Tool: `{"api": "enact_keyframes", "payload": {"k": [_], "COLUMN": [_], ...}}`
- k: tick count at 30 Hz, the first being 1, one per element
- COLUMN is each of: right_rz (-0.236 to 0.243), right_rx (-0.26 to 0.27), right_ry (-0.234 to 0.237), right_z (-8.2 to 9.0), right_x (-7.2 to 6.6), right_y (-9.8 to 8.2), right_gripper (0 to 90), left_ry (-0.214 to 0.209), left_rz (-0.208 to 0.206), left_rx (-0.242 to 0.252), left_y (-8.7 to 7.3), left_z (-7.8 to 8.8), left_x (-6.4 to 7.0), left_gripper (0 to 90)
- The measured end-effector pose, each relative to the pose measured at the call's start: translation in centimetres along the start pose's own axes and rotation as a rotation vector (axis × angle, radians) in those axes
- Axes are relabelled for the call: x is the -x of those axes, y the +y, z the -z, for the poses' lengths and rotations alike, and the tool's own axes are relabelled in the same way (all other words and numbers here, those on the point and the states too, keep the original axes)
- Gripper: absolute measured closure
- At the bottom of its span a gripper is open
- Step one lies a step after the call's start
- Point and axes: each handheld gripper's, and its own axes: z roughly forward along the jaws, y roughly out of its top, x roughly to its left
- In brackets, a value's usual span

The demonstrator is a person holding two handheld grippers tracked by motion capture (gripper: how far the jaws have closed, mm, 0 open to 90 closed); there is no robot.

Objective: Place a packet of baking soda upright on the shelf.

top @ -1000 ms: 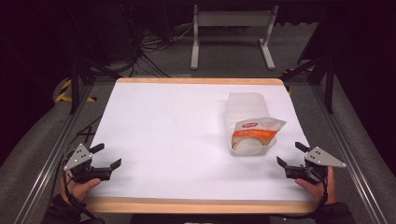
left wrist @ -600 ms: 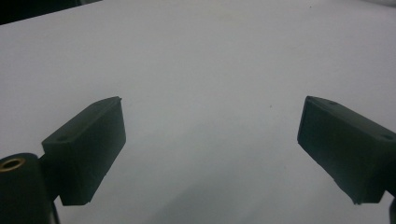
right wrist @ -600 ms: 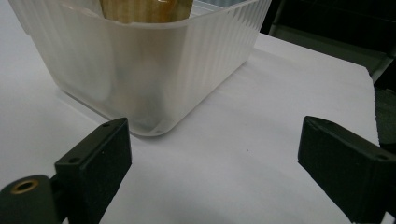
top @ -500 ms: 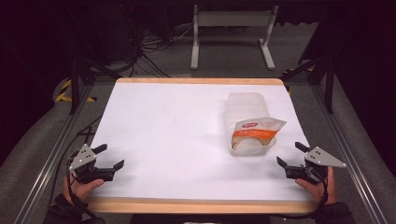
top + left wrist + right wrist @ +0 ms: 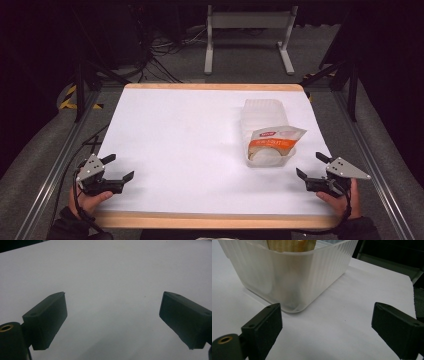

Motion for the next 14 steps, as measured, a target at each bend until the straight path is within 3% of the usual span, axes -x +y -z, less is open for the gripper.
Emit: {"api": "enact_keyframes", "payload": {"k": [14], "right_rz": [-0.003], "right_rx": [0.007], "right_ry": [-0.001], "right_z": [0.11], "right_x": [0.00], "right_y": [-0.04], "right_gripper": [10.3], "left_ry": [0.000], "left_rz": [-0.004], "left_rx": [-0.011], "left_y": [0.16], "left_z": [-0.34], "left_x": [0.00], "left_gripper": [8.5]}}
